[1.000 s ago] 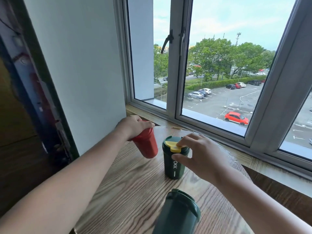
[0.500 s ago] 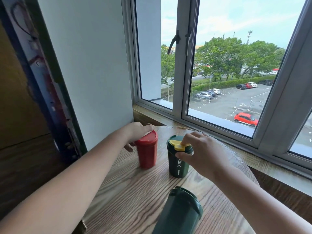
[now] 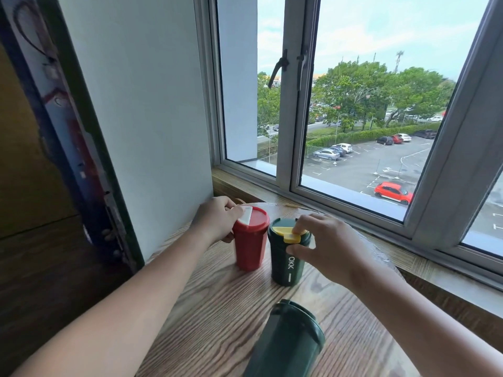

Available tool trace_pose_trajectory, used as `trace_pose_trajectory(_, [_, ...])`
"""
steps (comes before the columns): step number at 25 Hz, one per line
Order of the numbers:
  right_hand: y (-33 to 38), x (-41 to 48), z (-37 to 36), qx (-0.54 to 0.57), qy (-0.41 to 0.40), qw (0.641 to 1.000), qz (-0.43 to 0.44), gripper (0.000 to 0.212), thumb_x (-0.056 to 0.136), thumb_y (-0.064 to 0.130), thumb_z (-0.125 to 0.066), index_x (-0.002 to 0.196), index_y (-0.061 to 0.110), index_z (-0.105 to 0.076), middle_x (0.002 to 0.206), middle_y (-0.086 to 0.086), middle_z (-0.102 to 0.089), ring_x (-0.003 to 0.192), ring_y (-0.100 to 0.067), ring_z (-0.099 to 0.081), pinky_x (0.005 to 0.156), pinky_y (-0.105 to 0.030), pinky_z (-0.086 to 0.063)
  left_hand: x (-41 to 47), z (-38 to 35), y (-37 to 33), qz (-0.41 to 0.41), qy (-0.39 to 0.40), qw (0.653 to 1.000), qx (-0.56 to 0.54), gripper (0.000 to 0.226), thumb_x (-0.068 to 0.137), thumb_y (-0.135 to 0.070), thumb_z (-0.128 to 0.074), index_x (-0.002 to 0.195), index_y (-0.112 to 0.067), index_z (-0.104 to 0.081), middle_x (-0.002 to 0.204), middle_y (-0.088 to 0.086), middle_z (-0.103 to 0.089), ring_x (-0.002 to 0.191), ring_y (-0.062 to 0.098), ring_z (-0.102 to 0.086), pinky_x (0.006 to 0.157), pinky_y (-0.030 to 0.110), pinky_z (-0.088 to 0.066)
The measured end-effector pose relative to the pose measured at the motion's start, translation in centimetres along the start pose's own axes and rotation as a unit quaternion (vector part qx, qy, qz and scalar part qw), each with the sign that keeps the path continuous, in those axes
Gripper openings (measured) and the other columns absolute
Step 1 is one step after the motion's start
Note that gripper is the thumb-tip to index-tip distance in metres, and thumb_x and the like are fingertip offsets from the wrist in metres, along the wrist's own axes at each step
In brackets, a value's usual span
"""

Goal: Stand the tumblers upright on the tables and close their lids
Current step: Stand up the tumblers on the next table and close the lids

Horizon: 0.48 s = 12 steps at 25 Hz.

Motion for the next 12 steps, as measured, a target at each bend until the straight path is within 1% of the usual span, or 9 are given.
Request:
trace_pose_trajectory(2, [-0.1,0.0,-0.2,-0.008,0.003,1.0,0.0,0.033,0.085,0.047,-0.077,0.11,0.026,-0.069,0.114,0.008,-0.071,0.087,-0.013,-0.051,0.069,-0.029,-0.034,-0.3,-0.4,0.0,-0.007,-0.007,1.0,-0.005,0.022,0.097,-0.032,-0.065,0.099,-0.012,-0.072,0.089,0.009,-0.074,0.058,0.029,-0.075,0.049,0.036,-0.064])
trace_pose_trajectory(4, [-0.3,-0.2,-0.4,-0.008,0.018,1.0,-0.004,0.035,0.086,0.047,-0.075,0.114,0.027,-0.068,0.121,0.007,-0.069,0.094,-0.012,-0.053,0.073,-0.029,-0.038,-0.4,-0.5,0.5,-0.001,-0.005,1.0,-0.022,0.025,0.097,-0.036,-0.065,0.103,-0.012,-0.071,0.091,0.01,-0.073,0.055,0.025,-0.073,0.05,0.037,-0.064])
trace_pose_trajectory(6, [-0.3,-0.6,-0.3,0.002,0.035,0.999,0.003,0.045,0.085,0.049,-0.076,0.123,0.027,-0.067,0.132,0.005,-0.064,0.112,-0.017,-0.058,0.084,-0.029,-0.044,-0.5,-0.6,0.8,0.007,0.004,0.999,-0.037,0.03,0.097,-0.04,-0.064,0.106,-0.012,-0.069,0.09,0.011,-0.072,0.056,0.025,-0.072,0.052,0.041,-0.065])
trace_pose_trajectory(7, [-0.3,-0.8,0.1,0.002,0.033,0.999,0.006,0.051,0.085,0.052,-0.075,0.129,0.028,-0.065,0.138,0.004,-0.061,0.122,-0.019,-0.056,0.089,-0.03,-0.044,-0.6,-0.7,0.8,0.012,0.01,0.999,-0.04,0.031,0.097,-0.041,-0.063,0.107,-0.012,-0.068,0.089,0.011,-0.072,0.057,0.026,-0.071,0.054,0.042,-0.065])
trace_pose_trajectory(8, [-0.2,-1.2,0.9,0.006,0.02,1.0,0.013,0.055,0.084,0.054,-0.074,0.132,0.028,-0.065,0.14,0.004,-0.06,0.125,-0.018,-0.055,0.092,-0.03,-0.044,-0.7,-0.8,0.8,0.018,0.015,0.999,-0.043,0.033,0.097,-0.042,-0.062,0.108,-0.012,-0.067,0.087,0.011,-0.071,0.058,0.026,-0.071,0.055,0.044,-0.066])
trace_pose_trajectory(9, [-0.1,-2.0,1.5,0.022,0.001,1.0,0.018,0.054,0.084,0.056,-0.071,0.13,0.028,-0.067,0.136,0.005,-0.063,0.12,-0.015,-0.057,0.093,-0.031,-0.047,-0.8,-1.0,0.9,0.021,0.017,0.999,-0.045,0.034,0.098,-0.043,-0.062,0.109,-0.011,-0.067,0.086,0.011,-0.07,0.059,0.026,-0.07,0.057,0.046,-0.066])
trace_pose_trajectory(10, [0.0,-2.7,2.1,0.042,-0.012,0.999,0.023,0.051,0.083,0.059,-0.067,0.124,0.028,-0.071,0.126,0.009,-0.068,0.11,-0.011,-0.061,0.091,-0.033,-0.053,-0.9,-1.1,0.8,0.021,0.017,0.999,-0.045,0.034,0.098,-0.043,-0.061,0.11,-0.011,-0.066,0.086,0.011,-0.07,0.06,0.027,-0.07,0.058,0.047,-0.066])
trace_pose_trajectory(11, [0.1,-3.5,2.1,0.065,0.014,0.998,0.022,0.048,0.082,0.062,-0.065,0.118,0.03,-0.073,0.115,0.014,-0.071,0.1,-0.005,-0.065,0.089,-0.035,-0.057,-0.9,-1.2,0.9,0.021,0.018,0.999,-0.046,0.035,0.098,-0.043,-0.061,0.111,-0.01,-0.066,0.086,0.011,-0.07,0.061,0.027,-0.07,0.059,0.049,-0.066])
trace_pose_trajectory(12, [0.1,-4.4,1.2,0.089,0.086,0.992,0.015,0.047,0.082,0.064,-0.065,0.117,0.033,-0.073,0.111,0.019,-0.072,0.098,0.001,-0.067,0.089,-0.036,-0.058,-0.9,-1.3,1.0,0.023,0.017,0.998,-0.049,0.036,0.098,-0.043,-0.061,0.112,-0.01,-0.066,0.087,0.011,-0.069,0.062,0.028,-0.07,0.06,0.051,-0.067])
Point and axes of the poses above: each hand's wrist, its own x-axis towards the middle knuckle, its own z-axis out of the back of the hand, y = z × x, the point moved 6 cm from there along x, towards the middle knuckle
